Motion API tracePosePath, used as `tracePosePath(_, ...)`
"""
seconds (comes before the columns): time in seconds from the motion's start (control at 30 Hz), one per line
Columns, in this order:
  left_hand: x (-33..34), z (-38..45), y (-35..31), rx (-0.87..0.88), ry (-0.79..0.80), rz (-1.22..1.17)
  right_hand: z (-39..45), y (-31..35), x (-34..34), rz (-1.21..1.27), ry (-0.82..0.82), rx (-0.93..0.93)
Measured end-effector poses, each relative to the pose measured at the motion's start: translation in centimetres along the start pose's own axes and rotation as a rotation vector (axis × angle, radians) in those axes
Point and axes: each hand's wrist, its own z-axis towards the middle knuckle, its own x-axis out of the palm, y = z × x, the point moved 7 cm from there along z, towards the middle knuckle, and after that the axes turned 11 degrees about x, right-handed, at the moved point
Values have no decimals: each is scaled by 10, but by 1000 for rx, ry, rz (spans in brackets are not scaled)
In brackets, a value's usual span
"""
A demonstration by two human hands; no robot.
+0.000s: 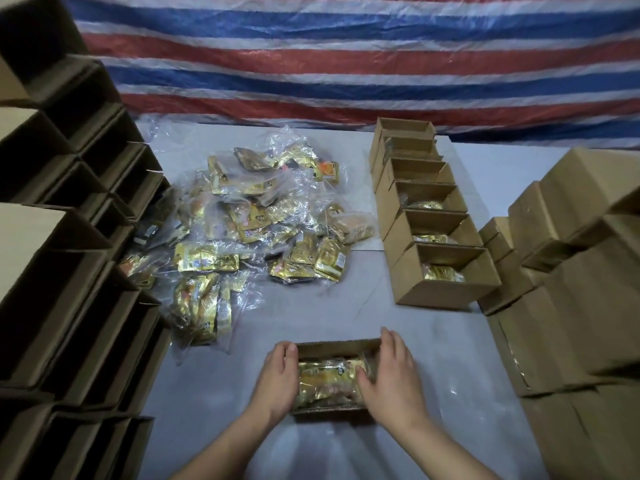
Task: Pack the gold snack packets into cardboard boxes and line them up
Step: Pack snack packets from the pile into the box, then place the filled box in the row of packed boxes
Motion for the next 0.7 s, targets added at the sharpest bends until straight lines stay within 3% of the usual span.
tracePosePath(0.07, 25, 3, -13, 14, 42, 17, 3, -31, 8, 180, 96, 207)
tracePosePath(0.27, 98, 23, -49, -79, 91, 29, 28, -106, -22, 337, -134, 484)
tracePosePath(0.47, 183, 36, -77, -145, 217, 47, 57, -179, -59, 269, -247, 562)
tracePosePath(0.7, 236, 73, -113, -163, 141, -19, 120, -221, -95, 276, -258, 492)
